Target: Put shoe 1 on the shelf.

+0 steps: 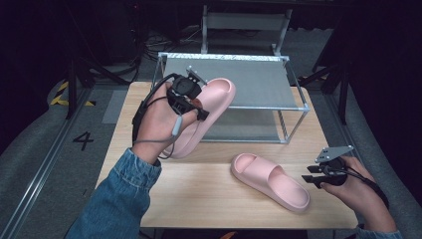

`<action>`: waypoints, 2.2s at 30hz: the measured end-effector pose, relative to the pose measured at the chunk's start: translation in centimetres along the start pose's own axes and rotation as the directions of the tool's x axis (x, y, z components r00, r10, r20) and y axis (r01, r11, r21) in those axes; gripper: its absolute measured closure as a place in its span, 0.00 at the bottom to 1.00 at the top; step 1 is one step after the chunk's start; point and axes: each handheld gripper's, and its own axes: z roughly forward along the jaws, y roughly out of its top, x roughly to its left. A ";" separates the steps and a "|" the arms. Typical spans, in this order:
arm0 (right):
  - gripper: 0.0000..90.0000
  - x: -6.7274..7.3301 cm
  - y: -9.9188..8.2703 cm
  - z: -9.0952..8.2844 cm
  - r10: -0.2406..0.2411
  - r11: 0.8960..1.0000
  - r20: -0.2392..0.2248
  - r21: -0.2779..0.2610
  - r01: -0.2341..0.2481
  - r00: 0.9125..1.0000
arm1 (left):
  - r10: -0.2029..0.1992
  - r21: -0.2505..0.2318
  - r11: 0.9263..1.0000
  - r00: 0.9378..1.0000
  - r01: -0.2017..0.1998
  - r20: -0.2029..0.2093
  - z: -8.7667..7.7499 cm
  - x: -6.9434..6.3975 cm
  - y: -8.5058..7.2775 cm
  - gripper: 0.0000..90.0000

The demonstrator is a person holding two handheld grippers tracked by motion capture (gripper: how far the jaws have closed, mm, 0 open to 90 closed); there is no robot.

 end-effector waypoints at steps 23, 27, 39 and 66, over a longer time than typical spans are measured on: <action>0.66 0.8 -0.3 -0.2 -0.001 1.000 -0.045 -0.021 0.000 0.999 | -0.124 -0.012 0.992 0.988 0.123 -0.087 3.7 3.8 4.7 0.95; 0.66 0.8 -0.4 -0.3 -0.003 1.000 -0.044 -0.024 0.002 0.999 | -0.128 -0.004 0.992 0.987 0.129 -0.099 4.6 3.9 5.3 0.94; 0.66 0.7 -0.8 -0.6 0.000 1.000 -0.039 -0.025 -0.001 0.999 | -0.119 0.021 0.992 0.990 0.121 -0.077 6.2 3.5 5.3 0.83; 0.65 1.4 -0.1 0.2 -0.013 1.000 -0.055 -0.018 0.012 0.998 | 0.065 -0.098 0.994 0.994 -0.057 0.085 -0.9 2.0 -5.5 0.75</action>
